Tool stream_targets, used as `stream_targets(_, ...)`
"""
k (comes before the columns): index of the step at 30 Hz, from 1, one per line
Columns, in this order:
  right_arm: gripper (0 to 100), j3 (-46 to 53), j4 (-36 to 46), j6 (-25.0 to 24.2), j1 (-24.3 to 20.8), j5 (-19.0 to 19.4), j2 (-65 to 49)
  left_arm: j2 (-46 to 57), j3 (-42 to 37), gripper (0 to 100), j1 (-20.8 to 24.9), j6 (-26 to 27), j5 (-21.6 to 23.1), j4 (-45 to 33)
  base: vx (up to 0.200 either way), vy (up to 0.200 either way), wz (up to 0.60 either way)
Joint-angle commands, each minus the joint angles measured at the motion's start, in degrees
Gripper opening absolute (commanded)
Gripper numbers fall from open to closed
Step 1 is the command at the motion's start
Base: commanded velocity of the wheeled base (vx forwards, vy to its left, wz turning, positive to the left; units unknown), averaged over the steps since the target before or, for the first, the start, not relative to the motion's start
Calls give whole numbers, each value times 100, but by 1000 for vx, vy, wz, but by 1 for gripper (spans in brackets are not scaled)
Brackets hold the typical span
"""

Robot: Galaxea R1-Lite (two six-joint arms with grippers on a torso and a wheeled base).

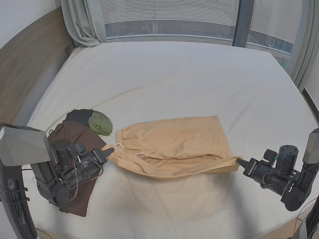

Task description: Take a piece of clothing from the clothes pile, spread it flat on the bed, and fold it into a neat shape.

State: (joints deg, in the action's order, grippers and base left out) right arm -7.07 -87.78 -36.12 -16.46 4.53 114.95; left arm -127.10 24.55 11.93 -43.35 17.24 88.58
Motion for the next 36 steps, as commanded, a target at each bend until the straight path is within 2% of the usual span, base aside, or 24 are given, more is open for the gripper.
stream_targets(1, 0, -49, -11, 0, 29, 4, -113, 80, 120, 0, 72, -7, -19, 2, 0, 0, 0)
stream_targets(14, 0, -137, 42, -9, 108, 12, -385, -69, 366, 0, 19, 2, -230, 10, 0, 0, 0)
stream_targets(23, 0, -673, 1949, -9, 72, 21, -1703, -61, 419, 0, 19, -16, -274, 10, 0, 0, 0)
stream_targets(24, 0, -910, 2406, -9, 55, 21, -1906, -52, 428, 0, 19, -51, -274, 10, 0, 0, 0)
stream_targets(28, 0, -1394, 3241, -18, 37, 39, -2134, -52, 472, 0, 11, -77, -274, 19, 0, 0, 0)
stream_targets(36, 0, -1833, 3505, -18, 81, 47, -1985, -69, 507, 0, 11, -112, -379, 19, 0, 0, 0)
